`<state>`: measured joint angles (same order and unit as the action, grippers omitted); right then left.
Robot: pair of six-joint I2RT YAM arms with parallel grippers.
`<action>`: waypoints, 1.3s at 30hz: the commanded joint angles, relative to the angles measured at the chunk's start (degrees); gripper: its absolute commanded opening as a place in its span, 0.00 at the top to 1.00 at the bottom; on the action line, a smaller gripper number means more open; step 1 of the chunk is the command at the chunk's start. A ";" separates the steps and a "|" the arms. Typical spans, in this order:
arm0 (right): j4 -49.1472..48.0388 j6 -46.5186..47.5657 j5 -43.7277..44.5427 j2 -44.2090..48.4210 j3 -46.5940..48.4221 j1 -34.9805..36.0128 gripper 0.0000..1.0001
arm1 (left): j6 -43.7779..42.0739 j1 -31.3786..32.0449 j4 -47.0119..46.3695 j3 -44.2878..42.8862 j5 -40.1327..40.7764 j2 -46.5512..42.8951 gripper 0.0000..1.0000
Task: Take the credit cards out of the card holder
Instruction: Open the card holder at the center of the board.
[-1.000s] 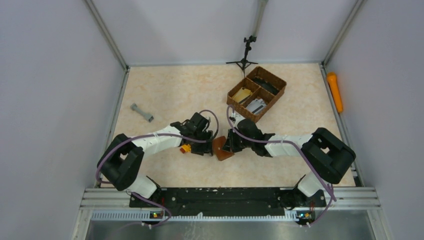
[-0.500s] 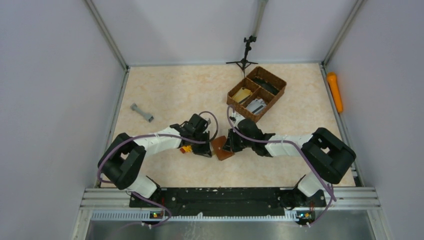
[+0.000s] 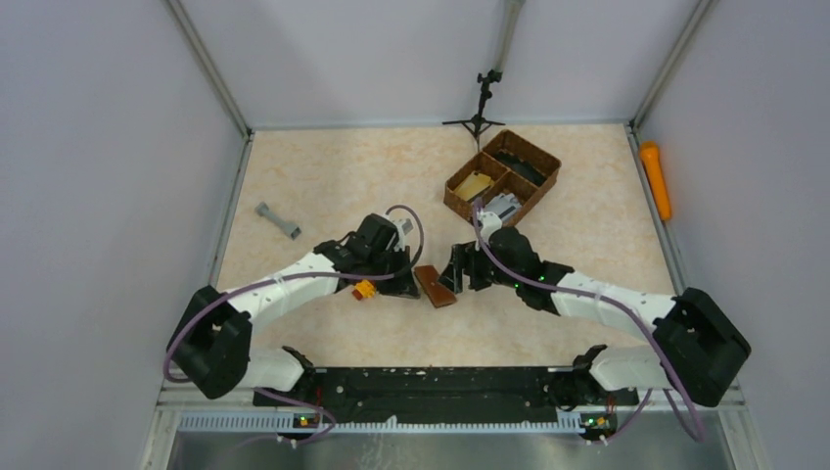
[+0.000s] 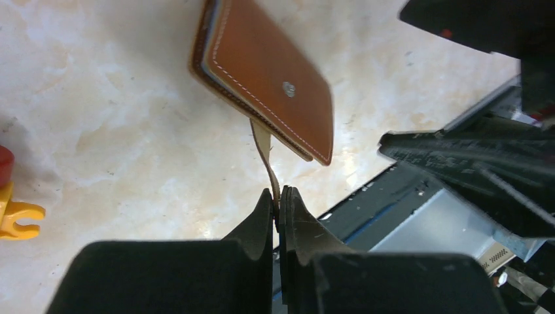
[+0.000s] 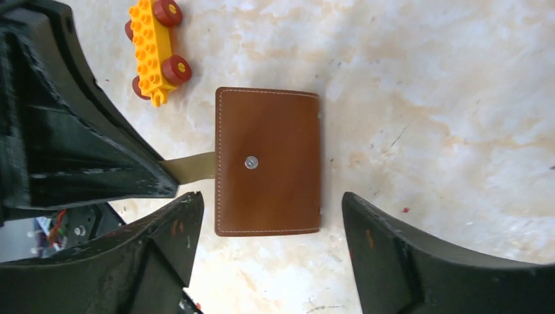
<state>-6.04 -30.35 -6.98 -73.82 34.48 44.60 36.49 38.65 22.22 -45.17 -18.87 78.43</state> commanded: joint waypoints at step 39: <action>5.86 11.55 -6.27 -10.80 10.78 3.65 0.10 | -3.33 -0.16 7.66 -3.14 3.53 -8.34 0.99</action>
<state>0.47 -19.90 -17.61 -83.46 41.80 47.90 33.28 38.65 30.48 -48.53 -16.53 72.03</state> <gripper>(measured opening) 0.945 0.023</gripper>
